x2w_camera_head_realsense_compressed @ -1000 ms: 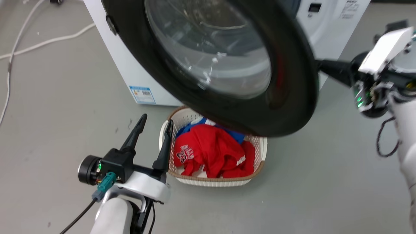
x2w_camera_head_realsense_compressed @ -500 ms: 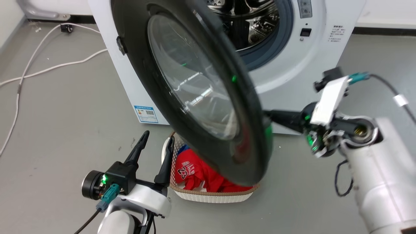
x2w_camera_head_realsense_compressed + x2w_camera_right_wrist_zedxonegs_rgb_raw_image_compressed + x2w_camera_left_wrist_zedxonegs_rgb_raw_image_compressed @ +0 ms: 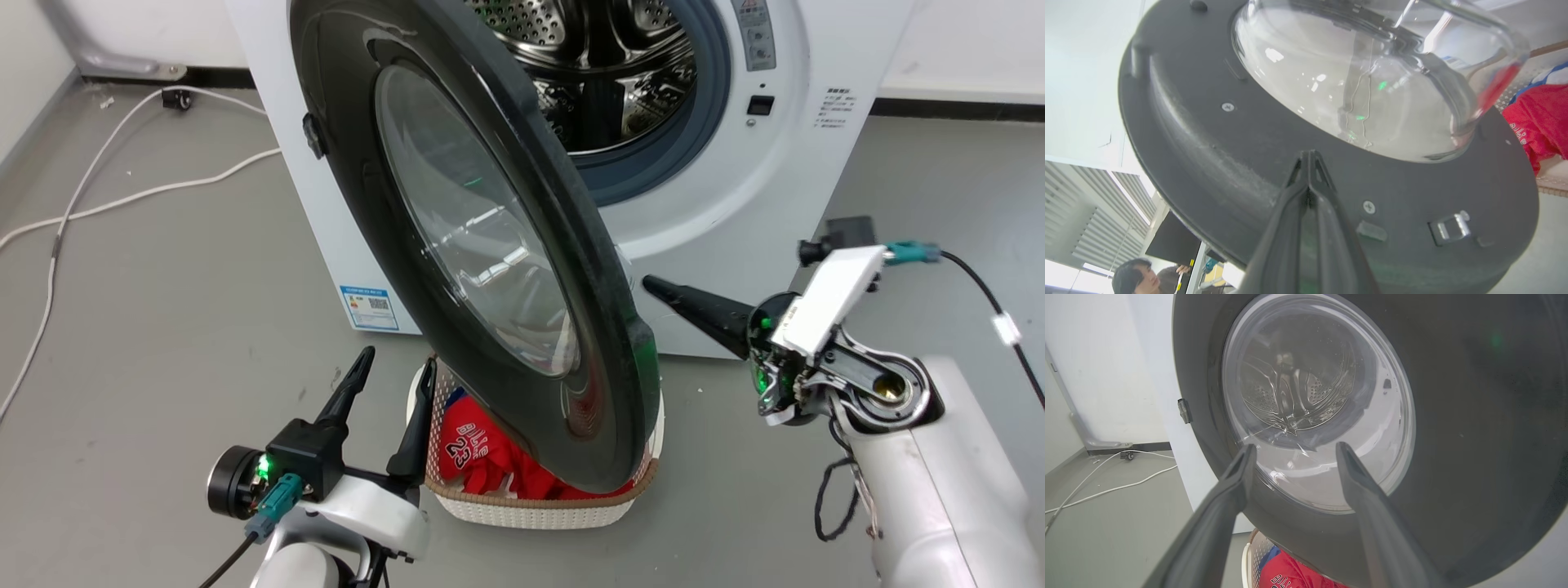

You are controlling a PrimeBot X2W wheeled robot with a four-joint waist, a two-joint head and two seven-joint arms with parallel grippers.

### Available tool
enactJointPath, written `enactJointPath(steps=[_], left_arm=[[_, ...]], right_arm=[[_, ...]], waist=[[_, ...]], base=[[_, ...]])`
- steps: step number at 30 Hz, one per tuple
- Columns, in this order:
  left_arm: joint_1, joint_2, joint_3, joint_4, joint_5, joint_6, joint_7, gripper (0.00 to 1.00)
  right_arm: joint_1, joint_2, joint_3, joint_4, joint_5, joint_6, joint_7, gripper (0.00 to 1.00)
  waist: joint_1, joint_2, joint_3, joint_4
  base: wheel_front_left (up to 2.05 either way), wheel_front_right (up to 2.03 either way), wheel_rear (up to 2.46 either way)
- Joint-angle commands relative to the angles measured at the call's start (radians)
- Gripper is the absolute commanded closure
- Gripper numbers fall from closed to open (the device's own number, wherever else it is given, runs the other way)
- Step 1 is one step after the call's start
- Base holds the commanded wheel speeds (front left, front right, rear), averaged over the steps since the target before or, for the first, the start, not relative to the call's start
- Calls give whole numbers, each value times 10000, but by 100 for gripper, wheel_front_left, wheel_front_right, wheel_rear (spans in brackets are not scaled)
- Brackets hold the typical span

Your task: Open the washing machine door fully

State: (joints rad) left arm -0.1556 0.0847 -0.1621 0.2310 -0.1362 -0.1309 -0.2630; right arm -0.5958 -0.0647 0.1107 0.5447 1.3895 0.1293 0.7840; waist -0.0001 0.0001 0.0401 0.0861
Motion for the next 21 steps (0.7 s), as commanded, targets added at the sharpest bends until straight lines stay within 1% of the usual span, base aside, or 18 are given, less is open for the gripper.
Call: enactJointPath(steps=[1, 7, 9, 12, 16, 17, 18, 19, 21], left_arm=[[127, -17, 23, 49, -32, 7, -26, 0], [311, -53, 165, 178, -28, 8, -26, 0], [378, -66, 226, 207, -7, 7, -26, 0], [477, -75, 308, 277, -7, 8, -26, 0], [558, -77, 556, 321, -5, 48, -26, 0], [591, -75, 609, 345, 2, 51, -26, 0], [622, -67, 650, 358, 12, 50, -26, 0], [635, -60, 696, 368, 21, 53, -26, 0], [644, -50, 798, 380, 44, 52, -26, 0]], right_arm=[[354, -10, -180, -263, -118, 25, -518, 100], [1592, -9, -1121, -1343, -132, 25, -2569, 100], [2125, -30, -1357, -1748, -297, 25, -3141, 100], [2995, -198, -1672, -2263, -694, 25, -3972, 100], [4149, -102, -1795, -2830, -1145, 25, -4684, 100], [4373, -101, -1806, -2936, -1298, 25, -4880, 88], [4588, -99, -1827, -3037, -1498, 25, -5103, 54], [4758, -66, -1780, -3123, -1682, 25, -5291, 0], [5037, -21, -1683, -3299, -2117, 25, -5729, 0]], waist=[[1, -1, -165, -70], [1, -1, -497, -283], [1, -1, -585, -364], [1, -1, -681, -459], [1, -1, -738, -631], [1, -1, -742, -671], [1, -1, -738, -717], [1, -1, -728, -763], [1, -1, -712, -832]], base=[[0, 0, 0], [0, 0, 0], [0, 0, 0], [0, 0, 0], [0, 0, 0], [0, 0, 0], [0, 0, 0], [0, 0, 0], [0, 0, 0]])
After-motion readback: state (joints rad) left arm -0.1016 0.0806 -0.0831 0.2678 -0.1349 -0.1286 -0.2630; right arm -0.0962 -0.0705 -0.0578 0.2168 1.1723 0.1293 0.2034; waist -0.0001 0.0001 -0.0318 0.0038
